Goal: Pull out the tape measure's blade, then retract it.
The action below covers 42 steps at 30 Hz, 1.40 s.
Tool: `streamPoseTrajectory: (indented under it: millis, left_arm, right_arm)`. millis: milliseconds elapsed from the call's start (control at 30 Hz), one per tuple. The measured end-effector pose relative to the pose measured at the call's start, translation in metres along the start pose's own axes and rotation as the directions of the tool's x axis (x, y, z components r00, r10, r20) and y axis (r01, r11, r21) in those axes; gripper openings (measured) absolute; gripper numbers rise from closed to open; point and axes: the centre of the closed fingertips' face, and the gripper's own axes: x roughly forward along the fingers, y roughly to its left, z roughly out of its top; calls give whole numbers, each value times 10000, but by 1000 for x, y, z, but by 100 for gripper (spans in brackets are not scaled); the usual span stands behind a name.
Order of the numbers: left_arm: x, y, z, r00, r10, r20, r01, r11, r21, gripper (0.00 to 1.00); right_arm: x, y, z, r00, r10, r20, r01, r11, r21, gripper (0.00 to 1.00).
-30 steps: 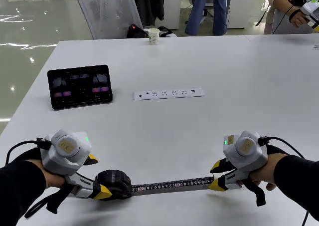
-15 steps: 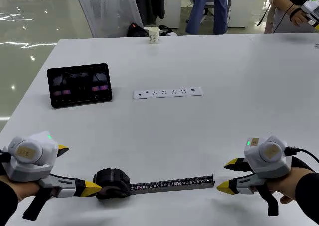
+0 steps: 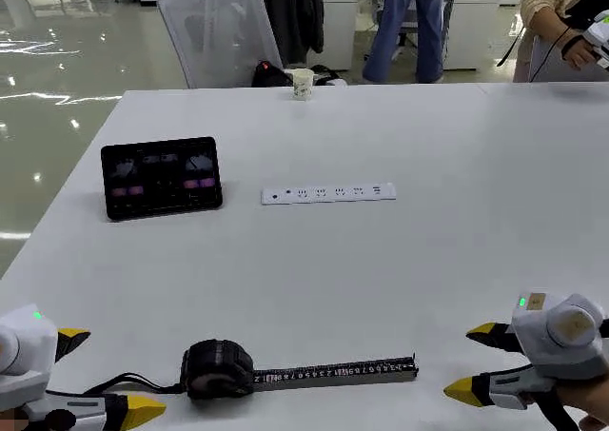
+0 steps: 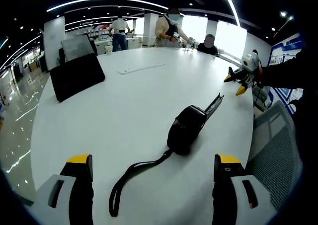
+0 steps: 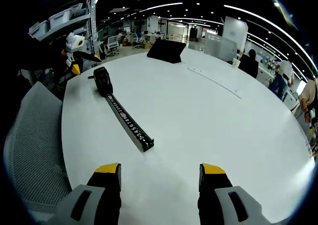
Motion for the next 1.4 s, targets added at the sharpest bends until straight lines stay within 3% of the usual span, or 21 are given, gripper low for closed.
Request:
streamPoseTrajectory:
  millis: [133, 233, 333, 567, 667, 900, 1133, 1267, 1400]
  left_arm:
    - [-3, -1, -9, 10000, -23, -60, 23, 10000, -21, 99]
    - [-6, 3, -13, 9998, 177, -104, -177, 9998, -22, 99]
    - [-9, 3, -12, 9997, 192, 127, -192, 9998, 12, 99]
    - [-14, 2, -17, 9998, 173, 88, -173, 9999, 0, 99]
    - [-17, 4, -20, 9997, 226, 124, -224, 9997, -121, 99]
    - [-21, 4, -23, 9995, 307, 56, -307, 9995, -72, 99]
    - [-23, 5, -33, 9991, 341, 266, -343, 9994, 64, 99]
    - [-24, 6, -35, 9984, 457, 324, -452, 9989, -156, 99]
    - [-23, 4, -39, 9987, 456, 217, -452, 9988, -163, 99]
  right_arm:
    - [-9, -2, -7, 9996, -194, 208, 188, 9994, 308, 68]
    - [-15, 3, -15, 9986, -15, 537, -21, 9977, 679, 71]
    - [-20, 4, -26, 9986, -139, 502, 76, 9923, 1238, 78]
    - [-28, 1, -44, 9981, -526, 324, 484, 9915, 1206, 91]
    - [-33, -1, -44, 9967, -690, 431, 628, 9892, 1326, 99]
    - [-38, -4, -51, 9972, -706, 258, 666, 9891, 1311, 99]
    - [-44, 1, -54, 9982, -593, 12, 588, 9920, 1122, 99]
    - [-45, 5, -58, 9979, -640, -27, 639, 9915, 1132, 99]
    - [-42, 8, -64, 9980, -626, -87, 632, 9909, 1192, 99]
